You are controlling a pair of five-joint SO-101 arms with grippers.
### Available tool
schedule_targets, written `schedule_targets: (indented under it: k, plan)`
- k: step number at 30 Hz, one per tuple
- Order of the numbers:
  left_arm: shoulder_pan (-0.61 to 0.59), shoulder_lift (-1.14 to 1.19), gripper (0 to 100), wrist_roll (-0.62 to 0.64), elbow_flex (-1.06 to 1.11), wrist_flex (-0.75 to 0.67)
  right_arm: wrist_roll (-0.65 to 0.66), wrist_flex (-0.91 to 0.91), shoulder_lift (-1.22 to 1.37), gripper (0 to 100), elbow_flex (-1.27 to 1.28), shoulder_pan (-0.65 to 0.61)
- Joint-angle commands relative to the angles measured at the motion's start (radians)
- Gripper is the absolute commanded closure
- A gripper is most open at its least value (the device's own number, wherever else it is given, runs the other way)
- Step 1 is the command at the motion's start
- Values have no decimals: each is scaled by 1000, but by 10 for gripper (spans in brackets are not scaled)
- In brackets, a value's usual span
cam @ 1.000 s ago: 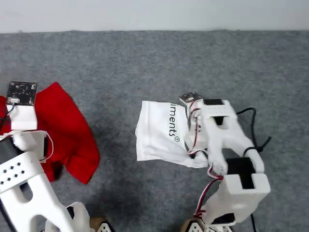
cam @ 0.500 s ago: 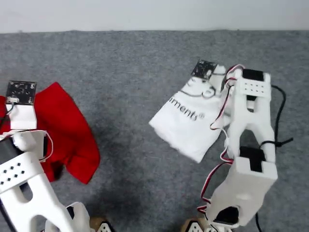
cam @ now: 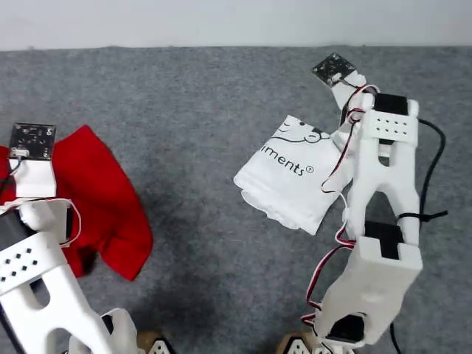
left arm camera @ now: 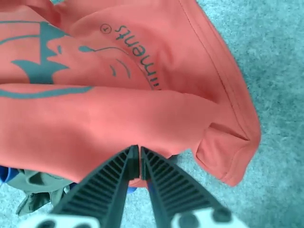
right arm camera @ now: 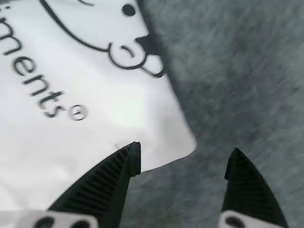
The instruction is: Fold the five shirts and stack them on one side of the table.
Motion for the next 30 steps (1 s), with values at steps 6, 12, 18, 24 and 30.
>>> schedule_targets:
  k: [6,12,18,24,30]
  plan:
    - [8,-18,984,-15,-5,-21,-265,300,-61,992,-52,-124]
    - [8,-18,984,-15,-5,-21,-427,358,-54,989,-44,-137]
    - [6,-20,984,-15,-5,-15,-499,372,64,990,18,-137]
    - [3,-23,984,-15,-5,-14,-511,340,242,990,25,-130]
    - [3,-21,984,-15,-5,-14,-503,369,226,990,-15,-133]
